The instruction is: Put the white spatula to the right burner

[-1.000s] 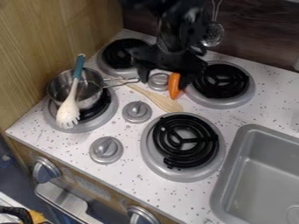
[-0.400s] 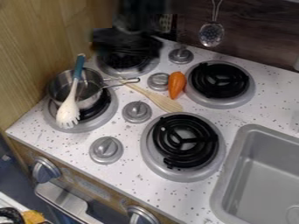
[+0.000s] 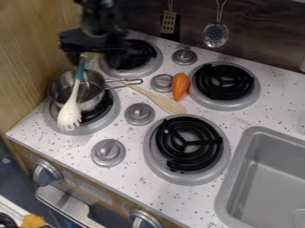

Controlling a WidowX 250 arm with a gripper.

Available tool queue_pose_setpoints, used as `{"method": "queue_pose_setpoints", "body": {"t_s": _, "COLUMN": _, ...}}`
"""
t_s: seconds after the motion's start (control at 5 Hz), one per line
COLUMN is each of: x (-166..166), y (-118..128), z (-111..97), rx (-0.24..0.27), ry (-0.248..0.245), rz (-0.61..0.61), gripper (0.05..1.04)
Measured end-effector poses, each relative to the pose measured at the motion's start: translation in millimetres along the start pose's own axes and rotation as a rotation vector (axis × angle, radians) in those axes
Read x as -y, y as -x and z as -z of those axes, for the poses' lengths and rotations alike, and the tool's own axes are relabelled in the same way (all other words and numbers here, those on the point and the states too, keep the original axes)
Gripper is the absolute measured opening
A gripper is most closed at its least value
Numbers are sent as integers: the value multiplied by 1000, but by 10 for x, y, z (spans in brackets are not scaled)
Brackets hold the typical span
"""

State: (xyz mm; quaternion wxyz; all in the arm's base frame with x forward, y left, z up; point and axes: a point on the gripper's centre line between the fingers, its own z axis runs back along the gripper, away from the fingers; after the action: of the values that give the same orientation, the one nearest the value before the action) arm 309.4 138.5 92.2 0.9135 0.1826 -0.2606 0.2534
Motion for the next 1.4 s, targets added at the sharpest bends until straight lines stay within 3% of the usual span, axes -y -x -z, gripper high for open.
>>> {"method": "queue_pose_setpoints", "body": {"t_s": 0.6, "x": -147, "y": 58, "z": 370, "rx": -103, "ry": 73, "rz": 3, "gripper": 1000}}
{"method": "queue_pose_setpoints", "body": {"t_s": 1.0, "x": -132, "y": 145, "z": 409, "rx": -152, "ry": 87, "rz": -10, "gripper": 1001}}
{"method": "queue_pose_setpoints", "body": {"t_s": 1.2, "x": -179, "y": 171, "z": 441, "rx": -140, "ry": 92, "rz": -17, "gripper": 1000}}
{"method": "queue_pose_setpoints", "body": {"t_s": 1.4, "x": -134, "y": 245, "z": 539, "rx": -164, "ry": 122, "rz": -15, "gripper": 1001}}
